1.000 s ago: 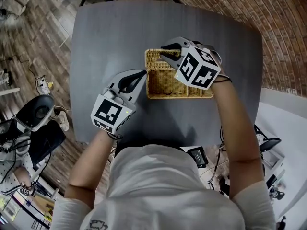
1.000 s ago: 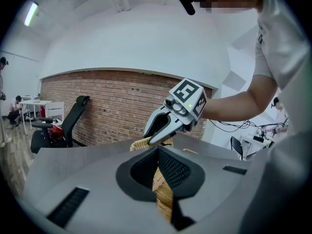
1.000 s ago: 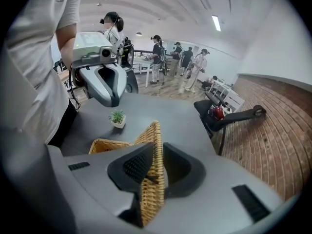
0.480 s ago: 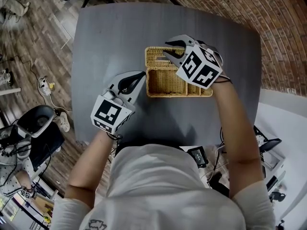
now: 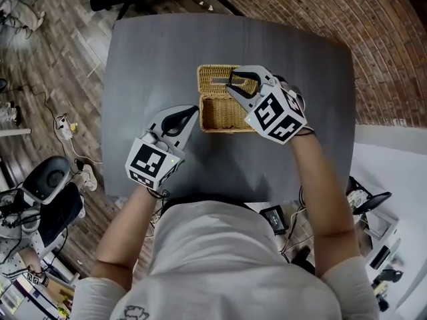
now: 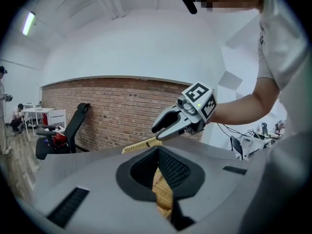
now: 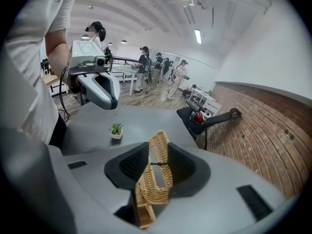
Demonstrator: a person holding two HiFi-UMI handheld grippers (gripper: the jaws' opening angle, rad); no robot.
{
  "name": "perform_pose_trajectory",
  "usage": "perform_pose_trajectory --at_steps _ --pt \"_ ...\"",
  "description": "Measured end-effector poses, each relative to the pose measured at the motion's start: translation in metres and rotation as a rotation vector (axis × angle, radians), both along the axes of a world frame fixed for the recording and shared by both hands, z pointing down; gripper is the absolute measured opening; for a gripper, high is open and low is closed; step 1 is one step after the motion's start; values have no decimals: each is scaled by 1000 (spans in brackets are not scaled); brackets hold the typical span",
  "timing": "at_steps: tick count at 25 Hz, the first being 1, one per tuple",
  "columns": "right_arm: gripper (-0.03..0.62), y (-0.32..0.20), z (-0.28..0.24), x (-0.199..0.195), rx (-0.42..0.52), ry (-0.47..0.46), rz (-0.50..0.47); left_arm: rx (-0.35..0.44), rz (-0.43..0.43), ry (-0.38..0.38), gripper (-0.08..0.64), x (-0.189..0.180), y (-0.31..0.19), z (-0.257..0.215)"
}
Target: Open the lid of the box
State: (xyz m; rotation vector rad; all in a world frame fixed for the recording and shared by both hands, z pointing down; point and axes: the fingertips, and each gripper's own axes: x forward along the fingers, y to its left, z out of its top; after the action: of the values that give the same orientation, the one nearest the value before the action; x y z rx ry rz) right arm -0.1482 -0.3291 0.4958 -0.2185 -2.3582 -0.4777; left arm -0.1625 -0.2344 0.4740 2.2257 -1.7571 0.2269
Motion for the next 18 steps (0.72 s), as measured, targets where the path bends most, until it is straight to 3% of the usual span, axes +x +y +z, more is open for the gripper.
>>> perform_pose_trajectory --at_steps 10,18 --pt "126 61 -11 68 -62 -90 79 32 8 -15 12 44 30 -20" --pt "126 109 -30 127 -106 -213 142 77 10 -40 11 85 64 -40"
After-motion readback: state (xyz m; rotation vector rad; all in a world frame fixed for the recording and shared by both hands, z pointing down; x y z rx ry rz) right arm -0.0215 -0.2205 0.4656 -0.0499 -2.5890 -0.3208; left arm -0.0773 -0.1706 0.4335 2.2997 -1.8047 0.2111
